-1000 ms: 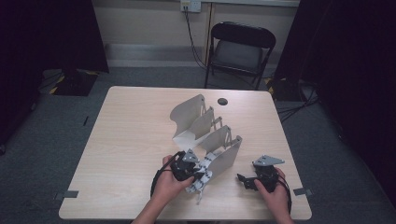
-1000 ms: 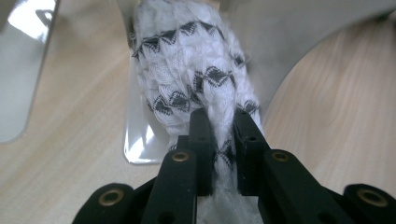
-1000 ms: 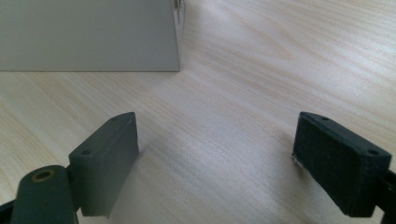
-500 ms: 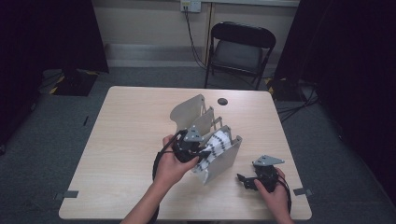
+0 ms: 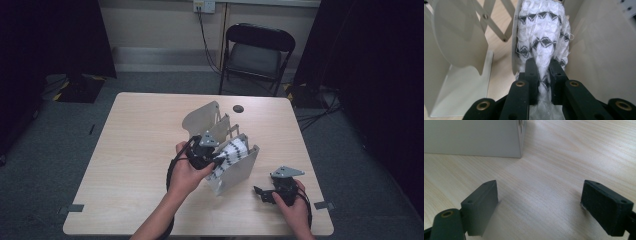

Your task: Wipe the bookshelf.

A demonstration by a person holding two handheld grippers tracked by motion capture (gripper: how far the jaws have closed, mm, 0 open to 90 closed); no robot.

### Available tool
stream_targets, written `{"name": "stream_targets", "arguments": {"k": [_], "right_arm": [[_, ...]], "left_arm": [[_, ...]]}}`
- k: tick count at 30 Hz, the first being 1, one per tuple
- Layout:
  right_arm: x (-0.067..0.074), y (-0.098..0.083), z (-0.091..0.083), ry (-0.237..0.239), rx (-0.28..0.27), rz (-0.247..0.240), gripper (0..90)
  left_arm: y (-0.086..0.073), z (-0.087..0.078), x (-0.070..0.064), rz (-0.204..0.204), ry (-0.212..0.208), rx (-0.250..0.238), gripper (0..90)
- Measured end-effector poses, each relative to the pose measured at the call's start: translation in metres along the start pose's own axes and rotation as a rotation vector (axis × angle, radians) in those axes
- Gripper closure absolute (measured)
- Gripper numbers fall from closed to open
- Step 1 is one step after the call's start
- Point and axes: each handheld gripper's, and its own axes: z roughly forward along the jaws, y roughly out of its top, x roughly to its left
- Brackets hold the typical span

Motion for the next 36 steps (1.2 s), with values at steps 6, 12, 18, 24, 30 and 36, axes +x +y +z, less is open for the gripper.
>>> {"name": "stream_targets", "arguments": {"k": [6,12,18,24,30,36], "right_arm": [[0.0,0.0,0.0,0.0,0.0,0.001,13.5],[0.0,0.0,0.0,0.0,0.0,0.001,13.5],[0.0,0.0,0.0,0.0,0.0,0.0,13.5],[0.0,0.0,0.0,0.0,0.0,0.0,13.5],[0.0,0.0,0.0,0.0,0.0,0.0,13.5],[0.0,0.0,0.0,0.0,0.0,0.0,13.5]], "left_arm": [[-0.015,0.015,0.003,-0.019,0.002,0.018,80.5],[-0.031,0.031,0.005,-0.033,0.004,0.044,80.5],[-0.044,0.045,0.007,-0.046,0.004,0.071,80.5],[-0.06,0.054,0.006,-0.071,-0.004,0.082,80.5],[-0.055,0.046,0.001,-0.047,-0.029,0.082,80.5],[-0.028,0.021,-0.007,0.01,-0.038,0.034,80.5]]}}
